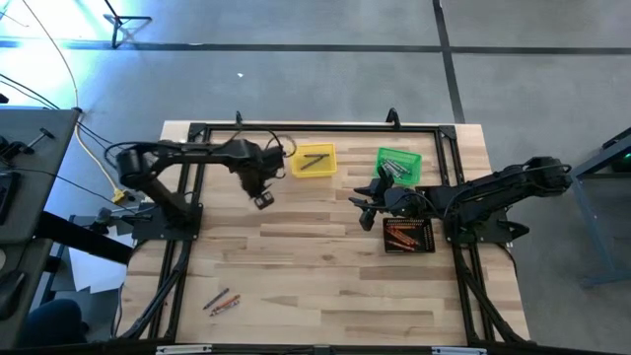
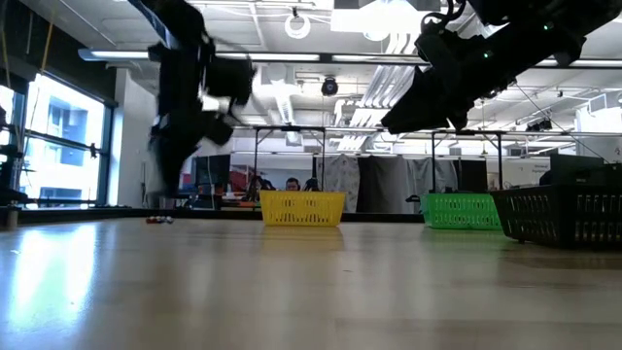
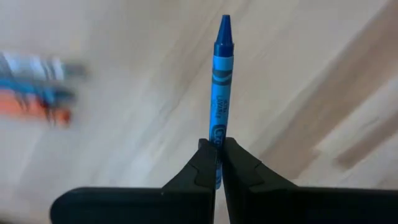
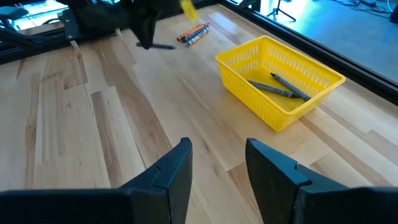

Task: Sort crayons
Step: Put the blue crayon into the yellow basket

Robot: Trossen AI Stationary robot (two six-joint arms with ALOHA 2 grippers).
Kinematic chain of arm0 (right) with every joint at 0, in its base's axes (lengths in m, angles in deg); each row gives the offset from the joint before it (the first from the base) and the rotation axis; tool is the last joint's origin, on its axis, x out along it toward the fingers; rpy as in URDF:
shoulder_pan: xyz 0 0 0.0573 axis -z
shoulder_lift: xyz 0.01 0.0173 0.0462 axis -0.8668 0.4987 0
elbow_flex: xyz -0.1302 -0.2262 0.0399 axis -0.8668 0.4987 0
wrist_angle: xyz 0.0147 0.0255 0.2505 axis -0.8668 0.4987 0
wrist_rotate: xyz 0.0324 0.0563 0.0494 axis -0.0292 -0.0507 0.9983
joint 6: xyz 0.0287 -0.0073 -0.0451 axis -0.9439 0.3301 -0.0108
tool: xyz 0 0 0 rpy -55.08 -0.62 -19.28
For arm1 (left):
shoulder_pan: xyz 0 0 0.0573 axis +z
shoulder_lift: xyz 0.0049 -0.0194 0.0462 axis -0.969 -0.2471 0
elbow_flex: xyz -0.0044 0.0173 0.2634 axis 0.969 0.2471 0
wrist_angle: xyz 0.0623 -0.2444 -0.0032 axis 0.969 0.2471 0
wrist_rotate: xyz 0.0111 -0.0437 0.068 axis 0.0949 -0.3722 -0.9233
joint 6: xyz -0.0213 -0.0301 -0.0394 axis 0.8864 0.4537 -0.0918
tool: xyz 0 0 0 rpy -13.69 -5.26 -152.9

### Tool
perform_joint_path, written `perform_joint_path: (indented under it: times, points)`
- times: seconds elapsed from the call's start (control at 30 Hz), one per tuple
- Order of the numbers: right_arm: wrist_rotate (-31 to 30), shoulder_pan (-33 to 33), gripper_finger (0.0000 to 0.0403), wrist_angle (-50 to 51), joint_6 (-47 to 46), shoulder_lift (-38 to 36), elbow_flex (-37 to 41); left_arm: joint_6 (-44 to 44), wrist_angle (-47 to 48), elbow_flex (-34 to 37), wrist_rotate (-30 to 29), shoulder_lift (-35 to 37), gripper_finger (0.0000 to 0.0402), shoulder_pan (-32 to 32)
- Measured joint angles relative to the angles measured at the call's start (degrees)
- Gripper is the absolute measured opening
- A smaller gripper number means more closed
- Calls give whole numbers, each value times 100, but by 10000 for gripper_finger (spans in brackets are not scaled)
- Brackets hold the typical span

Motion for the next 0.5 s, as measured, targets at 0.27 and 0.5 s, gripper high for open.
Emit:
perform_joint_path:
  times: [0.27, 0.5]
  points:
    - [-2, 108, 144, -26, -3, 0, 0, -36, -3290, -177, -128, 896, 0, -199]
    - [-2, 160, 144, -14, -26, 0, 0, -249, -5478, -183, -265, 408, 0, 32]
